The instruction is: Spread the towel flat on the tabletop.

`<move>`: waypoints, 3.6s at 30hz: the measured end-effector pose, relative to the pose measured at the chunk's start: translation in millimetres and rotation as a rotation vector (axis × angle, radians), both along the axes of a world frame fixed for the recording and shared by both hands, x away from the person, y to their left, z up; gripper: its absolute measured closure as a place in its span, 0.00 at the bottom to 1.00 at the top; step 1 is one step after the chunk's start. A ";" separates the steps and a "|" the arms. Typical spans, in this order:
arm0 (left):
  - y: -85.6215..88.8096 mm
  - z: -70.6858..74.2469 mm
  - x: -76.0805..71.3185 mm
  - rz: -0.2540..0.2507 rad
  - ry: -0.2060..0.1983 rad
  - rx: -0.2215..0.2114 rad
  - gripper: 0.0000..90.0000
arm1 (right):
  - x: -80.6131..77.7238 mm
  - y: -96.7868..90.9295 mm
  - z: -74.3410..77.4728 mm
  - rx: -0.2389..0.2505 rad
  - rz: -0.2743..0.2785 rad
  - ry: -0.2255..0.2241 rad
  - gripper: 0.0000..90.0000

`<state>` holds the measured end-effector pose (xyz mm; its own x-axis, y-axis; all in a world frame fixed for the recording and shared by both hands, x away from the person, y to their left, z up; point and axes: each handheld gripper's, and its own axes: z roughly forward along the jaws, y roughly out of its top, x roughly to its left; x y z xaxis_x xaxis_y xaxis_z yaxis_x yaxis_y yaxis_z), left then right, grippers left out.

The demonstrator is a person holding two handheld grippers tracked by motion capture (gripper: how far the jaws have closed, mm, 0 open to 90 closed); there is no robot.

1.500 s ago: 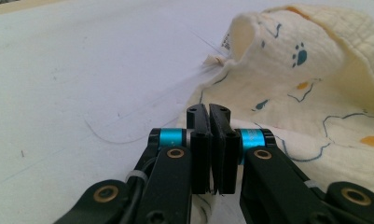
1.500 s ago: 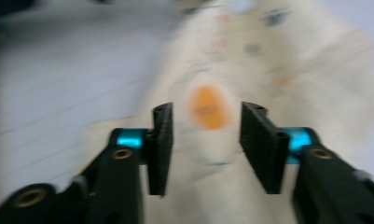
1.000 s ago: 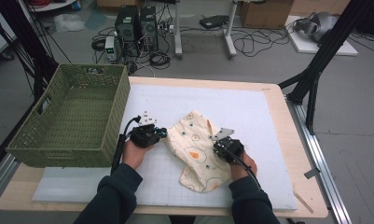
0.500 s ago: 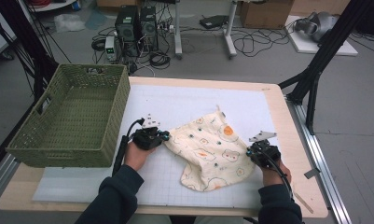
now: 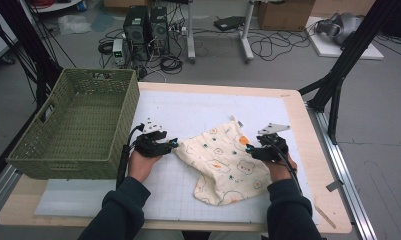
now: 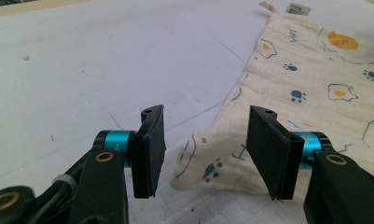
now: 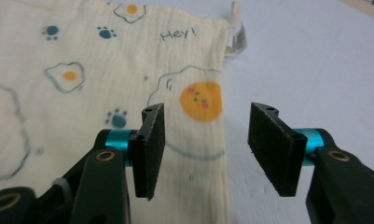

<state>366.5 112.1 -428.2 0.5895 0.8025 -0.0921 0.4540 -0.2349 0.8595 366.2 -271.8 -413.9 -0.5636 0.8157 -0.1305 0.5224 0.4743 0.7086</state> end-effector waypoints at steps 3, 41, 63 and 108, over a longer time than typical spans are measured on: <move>-0.2 0.5 -1.0 -0.010 -0.008 0.001 0.51 | 18.3 15.4 -12.0 -0.057 0.009 -0.006 0.50; -105.7 -22.3 -23.7 -0.282 0.065 0.093 0.51 | -31.1 -37.6 -0.8 -0.005 -0.108 -0.149 0.62; -25.6 -11.6 -27.6 -0.162 0.075 0.218 0.92 | -31.9 -31.5 -7.0 0.023 -0.075 -0.112 0.62; 14.9 -8.2 -21.9 0.016 0.004 -0.034 0.48 | -97.6 -8.7 -18.8 0.026 0.180 0.152 0.95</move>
